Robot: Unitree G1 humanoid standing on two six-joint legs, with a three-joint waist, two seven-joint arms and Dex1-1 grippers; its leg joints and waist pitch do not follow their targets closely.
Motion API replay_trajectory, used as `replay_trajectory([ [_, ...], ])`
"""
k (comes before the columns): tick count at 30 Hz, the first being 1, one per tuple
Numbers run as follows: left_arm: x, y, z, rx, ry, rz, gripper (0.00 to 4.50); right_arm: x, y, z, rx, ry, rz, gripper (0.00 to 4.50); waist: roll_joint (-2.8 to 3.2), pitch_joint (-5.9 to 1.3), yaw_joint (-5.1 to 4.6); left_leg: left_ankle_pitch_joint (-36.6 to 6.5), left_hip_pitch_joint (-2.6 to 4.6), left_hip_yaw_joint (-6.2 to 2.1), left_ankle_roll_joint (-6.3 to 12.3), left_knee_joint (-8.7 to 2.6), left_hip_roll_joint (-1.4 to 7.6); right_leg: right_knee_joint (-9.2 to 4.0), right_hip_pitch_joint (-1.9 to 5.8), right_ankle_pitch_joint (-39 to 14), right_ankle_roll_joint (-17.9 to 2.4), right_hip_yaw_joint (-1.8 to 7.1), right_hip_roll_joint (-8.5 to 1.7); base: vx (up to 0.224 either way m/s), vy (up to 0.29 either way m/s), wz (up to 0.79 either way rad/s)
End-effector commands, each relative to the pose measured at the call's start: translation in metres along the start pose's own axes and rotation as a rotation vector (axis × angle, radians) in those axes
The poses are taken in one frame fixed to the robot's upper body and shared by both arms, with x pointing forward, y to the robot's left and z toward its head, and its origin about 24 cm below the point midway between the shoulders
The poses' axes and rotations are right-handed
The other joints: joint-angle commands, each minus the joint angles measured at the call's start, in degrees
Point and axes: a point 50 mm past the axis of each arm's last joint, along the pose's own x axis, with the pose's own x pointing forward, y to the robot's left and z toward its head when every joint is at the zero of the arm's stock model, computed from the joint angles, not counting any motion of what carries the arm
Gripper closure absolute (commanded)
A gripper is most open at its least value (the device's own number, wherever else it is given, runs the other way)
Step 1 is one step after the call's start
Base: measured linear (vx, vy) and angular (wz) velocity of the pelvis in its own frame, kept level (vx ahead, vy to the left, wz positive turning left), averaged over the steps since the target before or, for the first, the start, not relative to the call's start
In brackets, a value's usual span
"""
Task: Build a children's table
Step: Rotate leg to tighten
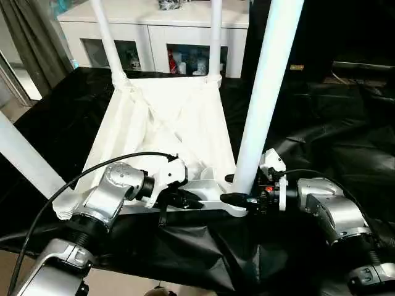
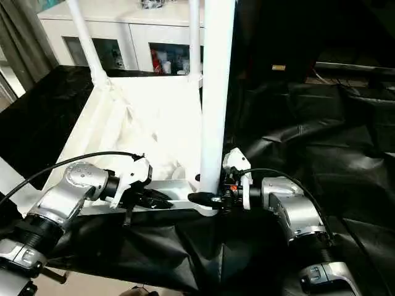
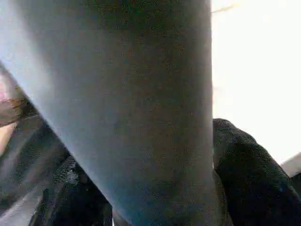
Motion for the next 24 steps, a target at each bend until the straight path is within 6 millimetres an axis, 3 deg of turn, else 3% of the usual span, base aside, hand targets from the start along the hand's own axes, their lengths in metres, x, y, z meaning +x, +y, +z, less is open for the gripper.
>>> replay_trajectory([
  [1,0.002,0.010,0.013,0.010,-0.042,0.093,4.50,0.010,0.002,-0.008,0.034,0.002,-0.057,1.86,-0.62,-3.87,-0.43,-15.91,1.38,-1.31,0.23,-4.39,2.44,-4.17,2.13,-18.22,-11.74,2.07,-2.47,0.000,0.000,0.00],
  [3,0.014,0.020,0.022,-0.009,-0.060,0.245,4.50,0.019,-0.009,-0.023,0.100,-0.009,-0.329,1.89,-0.86,-3.66,-0.89,-17.57,1.46,-1.50,-0.87,-4.66,2.40,-4.56,1.92,-21.65,-10.61,2.00,-2.49,0.000,0.000,0.00],
  [5,0.021,0.022,0.026,-0.022,-0.066,0.290,4.50,0.024,-0.010,-0.028,0.138,-0.019,-0.403,1.90,-0.96,-3.57,-1.65,-20.48,1.76,-1.91,-2.01,-4.89,2.24,-5.05,2.07,-26.24,-9.20,1.75,-2.62,0.000,0.000,0.00],
  [7,0.029,0.023,0.030,-0.036,-0.082,0.325,4.50,0.030,-0.011,-0.030,0.166,-0.026,-0.468,1.90,-0.87,-3.46,-1.88,-21.54,1.77,-1.94,-1.81,-4.87,2.15,-5.32,1.95,-27.50,-8.67,1.73,-2.62,0.000,0.000,0.00],
  [10,0.048,0.018,0.040,-0.050,-0.112,0.355,4.50,0.044,-0.011,-0.028,0.193,-0.046,-0.540,1.91,-0.26,-3.38,-2.63,-24.07,1.99,-2.20,-1.94,-5.08,2.09,-5.76,1.81,-28.46,-7.85,1.57,-2.39,0.000,0.000,0.00],
  [12,0.059,0.012,0.045,-0.052,-0.129,0.341,4.50,0.054,-0.010,-0.022,0.158,-0.057,-0.550,1.91,-0.36,-3.41,-3.11,-25.19,2.05,-2.33,-1.91,-5.13,2.08,-5.85,1.84,-28.20,-8.03,1.43,-2.34,0.000,0.000,0.00],
  [13,0.059,0.012,0.045,-0.052,-0.129,0.340,4.50,0.054,-0.010,-0.022,0.157,-0.058,-0.550,1.91,0.48,-3.43,-3.24,-25.55,2.06,-2.42,-2.11,-5.19,2.12,-5.75,1.84,-27.62,-8.20,1.45,-2.36,0.000,0.000,0.00],
  [15,0.068,0.006,0.048,-0.047,-0.135,0.321,4.50,0.063,-0.008,-0.015,0.113,-0.079,-0.526,1.91,0.05,-3.69,-3.78,-24.57,1.56,-2.46,-1.34,-5.35,2.02,-5.65,2.48,-23.84,-8.77,1.27,-2.20,0.000,0.000,0.00],
  [16,0.069,0.005,0.048,-0.046,-0.139,0.310,4.50,0.064,-0.007,-0.012,0.115,-0.099,-0.511,1.35,-0.01,-3.74,-3.85,-23.84,1.52,-2.34,-0.56,-5.27,1.93,-5.54,2.40,-22.30,-9.41,1.44,-2.16,0.000,0.000,0.00],
  [18,0.068,0.004,0.049,-0.041,-0.144,0.295,4.50,0.063,-0.007,-0.007,0.118,-0.130,-0.465,1.22,0.14,-3.92,-4.05,-22.52,1.43,-2.23,0.56,-5.11,1.87,-5.39,2.59,-20.38,-10.40,1.57,-2.18,0.000,0.000,0.00],
  [19,0.065,0.004,0.048,-0.037,-0.149,0.274,4.50,0.061,-0.007,-0.004,0.102,-0.134,-0.432,1.16,0.24,-3.96,-4.04,-21.91,1.41,-2.21,0.80,-5.09,1.94,-5.29,2.56,-19.49,-10.75,1.58,-2.17,0.000,0.000,0.00],
  [20,0.063,0.004,0.047,-0.033,-0.150,0.258,4.50,0.059,-0.007,-0.002,0.085,-0.131,-0.410,1.02,-0.18,-4.02,-4.12,-20.29,1.06,-2.10,1.83,-4.98,1.90,-5.11,2.96,-17.56,-11.39,1.54,-2.16,0.000,0.000,0.00],
  [24,0.049,0.000,0.042,0.025,-0.150,0.152,4.50,0.043,-0.004,0.005,0.038,-0.129,-0.238,0.77,-0.21,-4.33,-3.80,-15.86,0.81,-2.03,4.30,-4.52,1.98,-4.49,3.39,-13.28,-12.61,1.50,-2.23,0.000,0.000,0.00],
])
